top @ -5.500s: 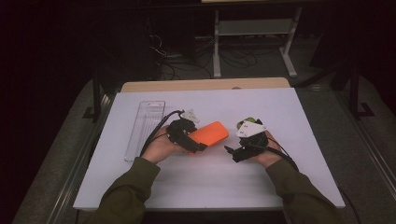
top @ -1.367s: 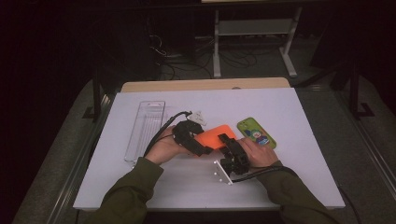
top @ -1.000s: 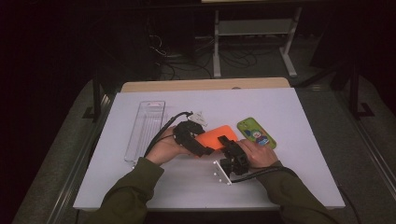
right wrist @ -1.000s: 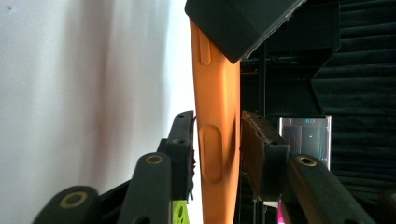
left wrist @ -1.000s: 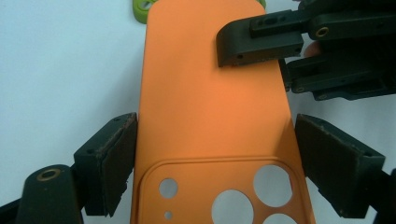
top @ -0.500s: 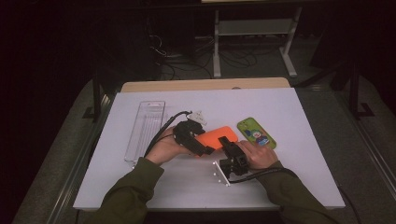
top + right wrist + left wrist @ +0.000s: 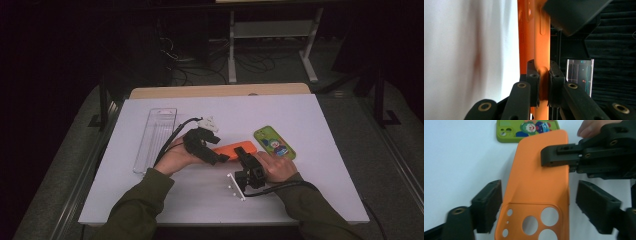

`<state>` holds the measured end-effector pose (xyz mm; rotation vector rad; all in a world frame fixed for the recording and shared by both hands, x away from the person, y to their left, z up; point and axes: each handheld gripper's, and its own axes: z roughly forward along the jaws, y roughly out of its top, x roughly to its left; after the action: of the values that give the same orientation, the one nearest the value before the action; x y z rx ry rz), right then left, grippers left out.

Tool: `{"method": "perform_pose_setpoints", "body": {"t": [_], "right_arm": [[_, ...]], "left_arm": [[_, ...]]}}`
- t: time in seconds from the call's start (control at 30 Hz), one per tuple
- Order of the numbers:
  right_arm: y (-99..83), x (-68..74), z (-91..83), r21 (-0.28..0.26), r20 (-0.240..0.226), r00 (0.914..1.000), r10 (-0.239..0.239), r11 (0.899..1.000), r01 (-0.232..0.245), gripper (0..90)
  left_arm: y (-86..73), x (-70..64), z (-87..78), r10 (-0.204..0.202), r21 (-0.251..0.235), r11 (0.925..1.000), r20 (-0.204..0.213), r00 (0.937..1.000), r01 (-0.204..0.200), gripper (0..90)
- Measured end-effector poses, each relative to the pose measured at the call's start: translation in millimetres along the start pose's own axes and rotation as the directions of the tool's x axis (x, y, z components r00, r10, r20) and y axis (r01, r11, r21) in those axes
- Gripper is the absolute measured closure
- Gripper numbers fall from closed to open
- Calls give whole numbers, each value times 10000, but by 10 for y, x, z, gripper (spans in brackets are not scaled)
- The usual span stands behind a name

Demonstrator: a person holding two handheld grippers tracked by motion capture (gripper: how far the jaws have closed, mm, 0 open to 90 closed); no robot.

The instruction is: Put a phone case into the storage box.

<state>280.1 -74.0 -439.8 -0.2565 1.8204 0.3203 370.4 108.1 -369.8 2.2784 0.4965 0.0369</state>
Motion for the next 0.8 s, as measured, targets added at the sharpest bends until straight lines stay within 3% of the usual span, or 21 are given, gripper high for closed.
{"method": "perform_pose_setpoints", "body": {"t": [0.37, 0.57, 0.8], "right_arm": [[-24, -23, 8, 44, -43, 10000, 65, 10000, -65, 814], [-54, -45, 18, 89, 40, 9999, 163, 9998, -163, 814], [-102, -83, 32, 251, -253, 9955, 918, 9955, -912, 813]], "left_arm": [[-16, 48, -81, -284, -298, 9991, 150, 9995, 288, 14], [-29, 73, -128, -260, -277, 9993, 153, 9995, 264, 0], [-50, 108, -178, -394, -391, 9985, 15, 9992, 394, 0]]}}
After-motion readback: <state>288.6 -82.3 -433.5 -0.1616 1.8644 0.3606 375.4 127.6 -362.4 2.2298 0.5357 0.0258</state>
